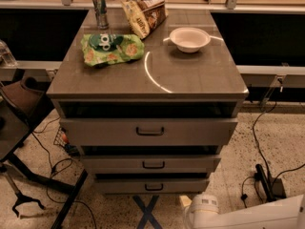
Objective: Open bottom drawer
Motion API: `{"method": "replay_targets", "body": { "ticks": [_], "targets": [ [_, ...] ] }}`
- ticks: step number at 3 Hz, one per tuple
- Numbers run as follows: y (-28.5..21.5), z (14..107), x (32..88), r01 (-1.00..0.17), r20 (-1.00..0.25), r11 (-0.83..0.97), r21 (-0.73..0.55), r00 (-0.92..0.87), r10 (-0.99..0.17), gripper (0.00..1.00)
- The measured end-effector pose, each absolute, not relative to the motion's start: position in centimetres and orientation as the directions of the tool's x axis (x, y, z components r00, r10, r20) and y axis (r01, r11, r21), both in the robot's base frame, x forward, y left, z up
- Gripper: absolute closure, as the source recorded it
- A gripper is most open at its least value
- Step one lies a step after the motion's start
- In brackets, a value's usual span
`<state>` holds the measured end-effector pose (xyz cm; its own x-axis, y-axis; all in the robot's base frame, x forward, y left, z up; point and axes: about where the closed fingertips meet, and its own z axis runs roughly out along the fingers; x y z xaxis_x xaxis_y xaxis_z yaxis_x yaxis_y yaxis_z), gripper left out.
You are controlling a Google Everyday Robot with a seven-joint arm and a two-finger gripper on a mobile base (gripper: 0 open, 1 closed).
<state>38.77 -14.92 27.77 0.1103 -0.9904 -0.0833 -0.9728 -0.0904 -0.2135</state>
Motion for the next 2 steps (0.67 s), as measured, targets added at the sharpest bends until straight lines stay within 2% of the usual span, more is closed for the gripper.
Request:
{"method": "replay_targets", "body": {
  "ticks": [2],
  "targets": [
    [-9.2, 20.7, 42.6, -0.985, -0.159, -0.076, -0.155, 0.101, -0.982, 0.0]
  ]
}}
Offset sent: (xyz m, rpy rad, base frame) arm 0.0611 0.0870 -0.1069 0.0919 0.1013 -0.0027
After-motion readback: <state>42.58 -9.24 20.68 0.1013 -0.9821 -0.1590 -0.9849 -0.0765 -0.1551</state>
